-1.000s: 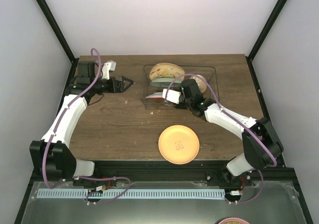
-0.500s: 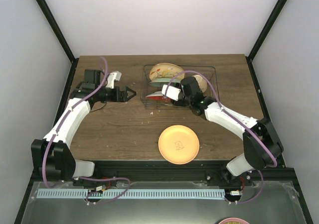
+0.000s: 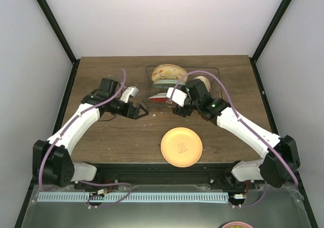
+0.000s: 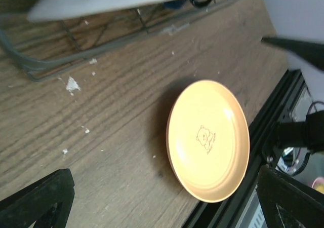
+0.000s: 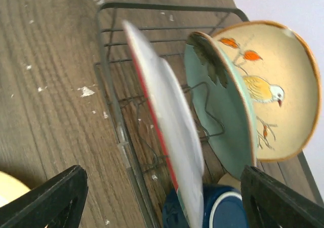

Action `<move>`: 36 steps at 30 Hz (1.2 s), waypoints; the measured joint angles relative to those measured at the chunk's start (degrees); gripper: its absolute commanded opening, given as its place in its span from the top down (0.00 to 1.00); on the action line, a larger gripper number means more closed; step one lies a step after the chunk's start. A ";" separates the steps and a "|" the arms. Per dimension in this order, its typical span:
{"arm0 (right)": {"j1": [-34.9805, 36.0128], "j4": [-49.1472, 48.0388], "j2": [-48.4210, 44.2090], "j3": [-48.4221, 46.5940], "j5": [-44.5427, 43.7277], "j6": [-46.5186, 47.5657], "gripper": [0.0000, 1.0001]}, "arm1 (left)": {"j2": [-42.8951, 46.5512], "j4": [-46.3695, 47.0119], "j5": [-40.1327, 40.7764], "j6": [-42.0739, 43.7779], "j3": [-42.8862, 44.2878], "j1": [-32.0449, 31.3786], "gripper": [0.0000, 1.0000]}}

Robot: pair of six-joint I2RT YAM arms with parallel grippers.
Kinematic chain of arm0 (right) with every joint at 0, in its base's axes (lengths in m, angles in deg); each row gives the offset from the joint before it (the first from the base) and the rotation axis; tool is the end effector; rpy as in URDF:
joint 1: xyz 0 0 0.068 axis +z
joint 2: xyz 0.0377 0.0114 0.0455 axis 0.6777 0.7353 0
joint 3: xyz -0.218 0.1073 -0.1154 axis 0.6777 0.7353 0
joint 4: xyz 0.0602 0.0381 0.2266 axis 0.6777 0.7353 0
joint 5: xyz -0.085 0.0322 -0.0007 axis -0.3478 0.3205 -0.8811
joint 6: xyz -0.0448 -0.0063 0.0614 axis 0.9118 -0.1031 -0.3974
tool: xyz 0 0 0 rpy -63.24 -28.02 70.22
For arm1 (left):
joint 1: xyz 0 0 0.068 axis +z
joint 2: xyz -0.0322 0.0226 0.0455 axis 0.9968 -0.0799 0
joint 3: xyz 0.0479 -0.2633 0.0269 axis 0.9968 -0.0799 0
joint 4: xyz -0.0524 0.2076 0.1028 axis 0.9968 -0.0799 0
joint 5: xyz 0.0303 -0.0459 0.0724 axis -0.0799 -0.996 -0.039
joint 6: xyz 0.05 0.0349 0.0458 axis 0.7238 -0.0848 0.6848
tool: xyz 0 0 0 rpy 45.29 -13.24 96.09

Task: Load the mixed dishes into the dish rack

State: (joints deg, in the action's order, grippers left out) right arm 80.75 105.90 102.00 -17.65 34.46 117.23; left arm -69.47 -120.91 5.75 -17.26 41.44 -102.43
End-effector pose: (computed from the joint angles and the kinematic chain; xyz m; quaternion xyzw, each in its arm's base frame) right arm 0.2282 0.1811 0.2831 -0.5829 0.6865 -0.0013 0.4348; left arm 0.2258 -0.1133 0.2579 0.2166 0.8767 -0.3752 0.2092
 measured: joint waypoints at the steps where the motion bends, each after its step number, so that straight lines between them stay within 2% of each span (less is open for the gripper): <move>1: -0.02 0.00 -0.20 -0.02 -0.44 -1.62 0.17 | -0.61 -0.52 0.20 0.35 0.22 -0.74 0.00; 4: -0.11 -0.44 0.04 -2.16 -5.14 -9.14 0.18 | -4.74 -2.78 2.51 1.77 2.58 -5.16 0.01; 9: -2.58 -1.64 5.09 -15.30 -16.15 -23.91 0.19 | -13.66 -6.21 7.91 3.93 7.39 -13.42 0.01; 12: -6.10 -1.90 7.52 -21.81 -21.88 -32.87 0.19 | -17.40 -7.61 10.67 4.24 9.03 -16.90 0.02; 18: -14.73 0.13 7.37 -24.87 -27.47 -48.15 0.18 | -21.62 -8.96 15.54 4.04 11.41 -21.57 0.02; 23: -17.55 0.96 6.58 -24.87 -30.32 -52.02 0.18 | -24.92 -8.83 19.39 2.60 13.05 -23.82 0.03; 30: -17.62 0.87 5.95 -24.87 -31.47 -51.43 0.18 | -27.41 -5.46 26.97 -0.83 13.09 -26.49 0.05; 36: -17.66 0.87 5.88 -24.87 -31.74 -49.94 0.18 | -27.61 -0.72 33.09 -2.71 9.49 -30.91 0.05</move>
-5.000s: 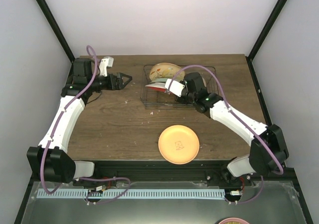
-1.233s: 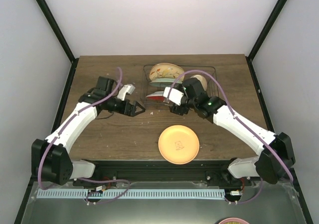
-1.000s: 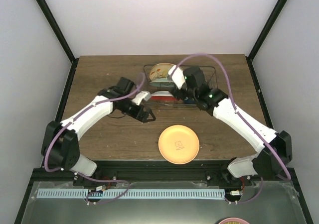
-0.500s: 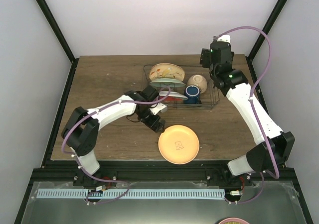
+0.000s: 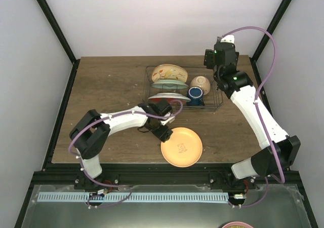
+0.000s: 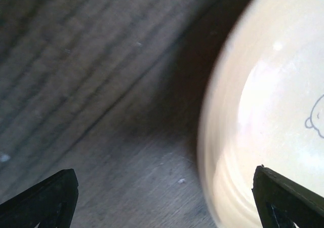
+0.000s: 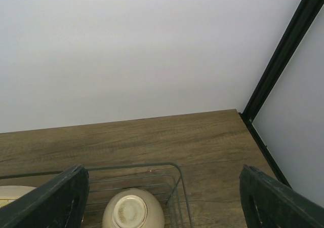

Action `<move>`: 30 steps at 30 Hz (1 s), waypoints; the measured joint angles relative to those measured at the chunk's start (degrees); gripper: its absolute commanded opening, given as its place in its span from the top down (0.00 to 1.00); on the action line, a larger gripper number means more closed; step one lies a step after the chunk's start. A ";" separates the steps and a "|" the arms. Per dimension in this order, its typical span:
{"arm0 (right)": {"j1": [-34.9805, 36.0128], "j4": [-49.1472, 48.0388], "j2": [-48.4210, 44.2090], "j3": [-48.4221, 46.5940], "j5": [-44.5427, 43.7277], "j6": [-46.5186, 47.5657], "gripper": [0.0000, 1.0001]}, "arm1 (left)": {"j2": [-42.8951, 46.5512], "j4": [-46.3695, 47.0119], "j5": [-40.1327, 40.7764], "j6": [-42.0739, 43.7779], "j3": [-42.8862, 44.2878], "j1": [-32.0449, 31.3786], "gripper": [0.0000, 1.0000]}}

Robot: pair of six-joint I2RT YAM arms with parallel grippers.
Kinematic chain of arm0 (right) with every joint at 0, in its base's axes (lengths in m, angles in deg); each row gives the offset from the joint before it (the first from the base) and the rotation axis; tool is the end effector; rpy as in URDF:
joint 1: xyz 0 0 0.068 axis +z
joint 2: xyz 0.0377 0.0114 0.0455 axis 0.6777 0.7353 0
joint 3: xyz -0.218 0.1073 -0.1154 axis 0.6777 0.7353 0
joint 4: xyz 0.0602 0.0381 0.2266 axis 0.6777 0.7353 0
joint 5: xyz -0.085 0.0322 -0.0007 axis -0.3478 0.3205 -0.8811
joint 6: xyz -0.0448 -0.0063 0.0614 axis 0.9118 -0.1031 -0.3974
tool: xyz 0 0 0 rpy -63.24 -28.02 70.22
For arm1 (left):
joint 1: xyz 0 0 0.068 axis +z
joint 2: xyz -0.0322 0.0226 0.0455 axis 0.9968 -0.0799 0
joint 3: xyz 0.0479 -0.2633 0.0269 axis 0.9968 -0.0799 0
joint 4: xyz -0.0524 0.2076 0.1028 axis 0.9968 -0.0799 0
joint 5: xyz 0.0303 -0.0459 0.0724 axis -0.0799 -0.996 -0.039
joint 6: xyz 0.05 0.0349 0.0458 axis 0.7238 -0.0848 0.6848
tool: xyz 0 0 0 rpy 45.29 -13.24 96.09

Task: Load the mixed dishes into the dish rack

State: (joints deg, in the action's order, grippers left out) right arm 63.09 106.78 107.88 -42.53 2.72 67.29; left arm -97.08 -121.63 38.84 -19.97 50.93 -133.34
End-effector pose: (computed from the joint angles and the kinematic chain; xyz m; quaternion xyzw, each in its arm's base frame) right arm 0.3085 0.0803 0.4032 0.0627 0.8041 -0.0706 0.5870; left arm 0.2129 -0.2490 0.1582 0.3724 0.9170 -0.1169 0.0822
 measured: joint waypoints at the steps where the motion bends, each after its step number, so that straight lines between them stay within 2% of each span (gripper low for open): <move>1: 0.00 0.02 -0.02 0.00 0.02 0.20 0.17 | 0.00 0.50 0.55 -0.20 -0.59 -0.94 0.05; 4: 0.00 0.13 -0.20 0.00 0.02 0.59 0.17 | -0.28 2.21 2.29 -1.22 -1.88 -3.56 0.06; 6: 0.00 0.24 -0.55 0.00 0.02 0.61 0.17 | -0.87 3.41 3.15 -1.77 -2.29 -4.92 0.11; 9: 0.00 0.31 -1.38 0.04 0.04 0.59 0.17 | -1.60 5.20 3.78 -2.75 -3.26 -5.77 0.29; 10: 0.00 0.35 -1.73 0.07 0.04 0.57 0.17 | -1.75 5.64 3.87 -2.80 -3.58 -5.81 0.40; 14: 0.00 0.68 -3.15 0.13 0.04 0.57 0.17 | -2.10 7.19 4.07 -3.17 -3.96 -5.75 0.70; 18: 0.00 1.14 -3.56 0.15 0.02 0.59 0.17 | -2.16 8.55 2.86 -3.02 -4.00 -5.81 0.90; 24: 0.00 1.49 -3.61 0.83 0.90 1.03 0.16 | -0.13 9.77 -0.11 -3.82 -4.04 -5.60 0.98; 30: 0.00 0.33 -3.65 1.14 5.29 2.12 0.16 | 8.68 6.29 0.79 -2.54 -5.07 -5.64 0.97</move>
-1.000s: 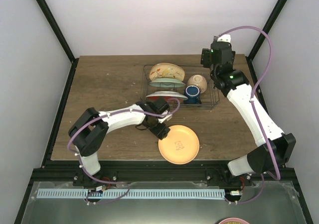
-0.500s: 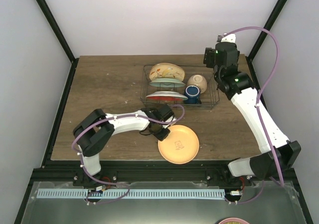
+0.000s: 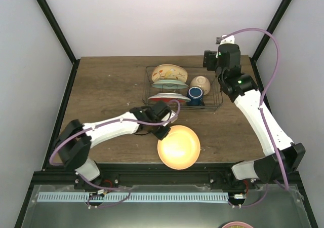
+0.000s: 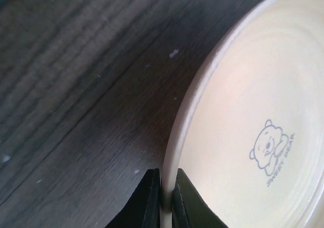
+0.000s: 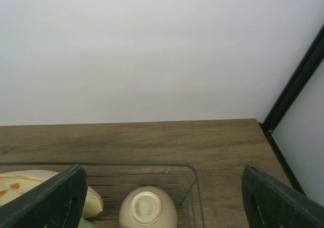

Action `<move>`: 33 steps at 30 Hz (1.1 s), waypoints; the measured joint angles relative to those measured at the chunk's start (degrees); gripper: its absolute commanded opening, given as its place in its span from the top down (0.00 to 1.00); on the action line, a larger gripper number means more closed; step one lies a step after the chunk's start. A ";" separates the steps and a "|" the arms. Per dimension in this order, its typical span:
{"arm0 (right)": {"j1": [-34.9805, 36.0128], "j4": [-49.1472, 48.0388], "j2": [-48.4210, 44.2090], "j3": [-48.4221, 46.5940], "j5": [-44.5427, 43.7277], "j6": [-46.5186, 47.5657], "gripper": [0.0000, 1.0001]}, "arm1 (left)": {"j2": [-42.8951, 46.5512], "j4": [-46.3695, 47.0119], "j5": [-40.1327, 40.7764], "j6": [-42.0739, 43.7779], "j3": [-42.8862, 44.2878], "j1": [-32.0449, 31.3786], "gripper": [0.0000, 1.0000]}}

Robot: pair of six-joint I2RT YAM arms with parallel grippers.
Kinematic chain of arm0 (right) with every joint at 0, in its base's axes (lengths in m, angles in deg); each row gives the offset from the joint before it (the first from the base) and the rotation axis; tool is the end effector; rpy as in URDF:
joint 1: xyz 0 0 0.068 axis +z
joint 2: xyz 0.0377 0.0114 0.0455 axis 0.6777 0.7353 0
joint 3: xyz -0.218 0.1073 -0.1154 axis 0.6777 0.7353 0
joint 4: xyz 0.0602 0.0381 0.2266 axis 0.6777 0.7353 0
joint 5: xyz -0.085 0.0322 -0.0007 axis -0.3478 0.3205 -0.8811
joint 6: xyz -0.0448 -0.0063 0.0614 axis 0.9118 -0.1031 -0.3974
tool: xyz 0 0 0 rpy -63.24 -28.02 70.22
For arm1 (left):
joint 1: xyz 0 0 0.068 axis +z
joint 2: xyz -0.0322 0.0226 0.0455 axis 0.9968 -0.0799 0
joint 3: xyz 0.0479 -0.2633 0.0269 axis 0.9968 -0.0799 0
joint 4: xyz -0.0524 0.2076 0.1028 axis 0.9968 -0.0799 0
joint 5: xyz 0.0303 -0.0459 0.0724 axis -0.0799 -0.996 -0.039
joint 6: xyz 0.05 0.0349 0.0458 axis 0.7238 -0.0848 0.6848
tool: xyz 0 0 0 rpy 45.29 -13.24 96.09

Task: Load the mixed dishes into the dish rack

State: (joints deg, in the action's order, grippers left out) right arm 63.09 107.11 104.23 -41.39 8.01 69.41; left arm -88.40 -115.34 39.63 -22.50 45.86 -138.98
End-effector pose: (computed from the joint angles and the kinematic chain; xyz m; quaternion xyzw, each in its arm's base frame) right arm 0.2919 0.0798 0.4134 0.0259 0.8006 -0.0384 0.5974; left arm 0.1809 -0.2585 0.1856 0.3957 0.8919 -0.1588 0.1509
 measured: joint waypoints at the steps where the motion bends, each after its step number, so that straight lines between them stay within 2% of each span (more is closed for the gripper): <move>1: 0.00 -0.17 0.00 0.00 0.94 0.24 0.16 | 1.92 -0.68 0.50 0.17 0.00 0.00 0.96; 6: -0.13 0.15 0.79 -0.92 7.41 1.99 0.13 | 10.78 -3.76 3.21 0.46 1.20 0.70 0.94; 10: -0.44 1.55 2.36 -2.86 16.02 3.37 0.07 | 16.35 -6.05 7.02 1.16 4.15 4.28 0.94; 15: -0.70 3.15 3.34 -3.08 30.01 5.16 0.03 | 20.85 -8.24 14.40 3.63 9.94 13.94 0.94; 19: -1.75 4.00 4.70 -2.97 42.10 5.79 0.01 | 22.10 -8.24 17.25 5.44 12.33 21.07 0.92; 24: -4.35 3.52 5.33 0.07 55.60 5.81 0.01 | 22.40 -8.22 16.79 6.16 12.33 25.18 0.93; 33: -4.76 -1.57 7.54 9.64 73.96 5.68 0.03 | 22.03 -5.55 11.50 5.99 12.72 25.42 0.95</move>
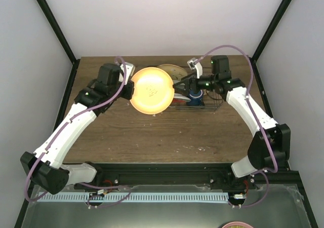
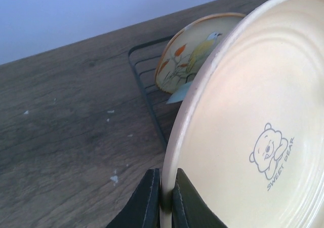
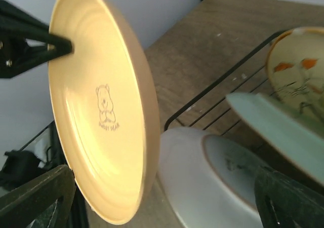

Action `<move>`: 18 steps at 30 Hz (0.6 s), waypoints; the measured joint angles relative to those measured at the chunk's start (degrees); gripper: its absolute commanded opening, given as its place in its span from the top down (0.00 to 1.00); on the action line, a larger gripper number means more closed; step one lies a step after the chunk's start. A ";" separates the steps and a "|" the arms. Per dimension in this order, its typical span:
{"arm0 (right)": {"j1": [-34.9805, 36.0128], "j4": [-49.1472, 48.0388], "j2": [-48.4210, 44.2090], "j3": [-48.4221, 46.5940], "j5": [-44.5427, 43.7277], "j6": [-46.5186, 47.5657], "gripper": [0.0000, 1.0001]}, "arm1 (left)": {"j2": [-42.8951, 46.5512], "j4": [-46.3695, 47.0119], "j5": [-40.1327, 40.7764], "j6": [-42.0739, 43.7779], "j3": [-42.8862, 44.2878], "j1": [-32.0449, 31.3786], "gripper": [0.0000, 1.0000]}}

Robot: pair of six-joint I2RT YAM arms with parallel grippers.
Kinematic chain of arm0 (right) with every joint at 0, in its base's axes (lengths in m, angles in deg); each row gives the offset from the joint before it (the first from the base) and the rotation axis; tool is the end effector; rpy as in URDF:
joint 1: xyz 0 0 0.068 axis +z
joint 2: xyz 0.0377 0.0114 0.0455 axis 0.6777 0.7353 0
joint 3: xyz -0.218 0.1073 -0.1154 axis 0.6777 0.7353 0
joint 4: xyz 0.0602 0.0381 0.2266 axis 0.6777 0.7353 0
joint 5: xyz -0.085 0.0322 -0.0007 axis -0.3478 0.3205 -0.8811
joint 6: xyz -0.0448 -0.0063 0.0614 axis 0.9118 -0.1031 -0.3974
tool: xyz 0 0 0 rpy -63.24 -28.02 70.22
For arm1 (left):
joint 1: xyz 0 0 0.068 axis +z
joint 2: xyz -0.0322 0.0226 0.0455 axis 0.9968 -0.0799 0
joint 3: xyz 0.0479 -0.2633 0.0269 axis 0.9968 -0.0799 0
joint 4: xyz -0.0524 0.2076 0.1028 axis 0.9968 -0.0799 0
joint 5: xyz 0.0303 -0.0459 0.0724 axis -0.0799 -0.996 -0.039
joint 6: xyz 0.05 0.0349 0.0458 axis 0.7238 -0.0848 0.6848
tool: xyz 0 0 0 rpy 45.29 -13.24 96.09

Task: Load the mixed dishes into the dish rack

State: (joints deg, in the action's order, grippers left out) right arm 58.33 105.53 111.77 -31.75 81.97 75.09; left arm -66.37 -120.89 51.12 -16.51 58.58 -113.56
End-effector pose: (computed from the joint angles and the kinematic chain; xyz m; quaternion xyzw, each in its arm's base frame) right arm 0.2970 0.1340 0.3292 -0.3011 0.7689 0.4228 0.3733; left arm 0.2378 -0.1216 0.3533 0.1906 0.8717 -0.0812 0.4441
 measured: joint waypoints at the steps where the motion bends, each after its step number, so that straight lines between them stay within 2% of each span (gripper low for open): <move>1: 0.00 -0.85 0.11 1.25 1.36 -0.31 0.03 | -0.04 0.39 -0.61 -0.07 0.22 0.00 0.95; 7: 0.13 -5.51 0.35 4.28 6.88 -1.68 0.07 | -0.59 2.91 -4.50 -0.90 2.10 0.00 0.95; 10: 0.50 -8.07 0.57 4.28 8.81 -2.12 0.14 | -1.22 4.66 -6.71 -1.84 2.43 0.00 0.96; 13: 1.16 -10.38 1.25 4.26 10.23 -2.60 0.30 | -2.16 5.99 -8.92 -3.06 2.45 0.00 0.97; 18: 3.06 -13.18 2.84 4.04 12.33 -4.20 0.71 | -3.28 8.00 -11.17 -4.50 2.43 0.00 0.97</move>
State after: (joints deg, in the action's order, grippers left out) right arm 61.39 92.35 114.62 -27.71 94.30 70.90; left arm -69.65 -112.89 39.95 -21.01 61.01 -113.56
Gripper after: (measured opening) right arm 0.482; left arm 0.047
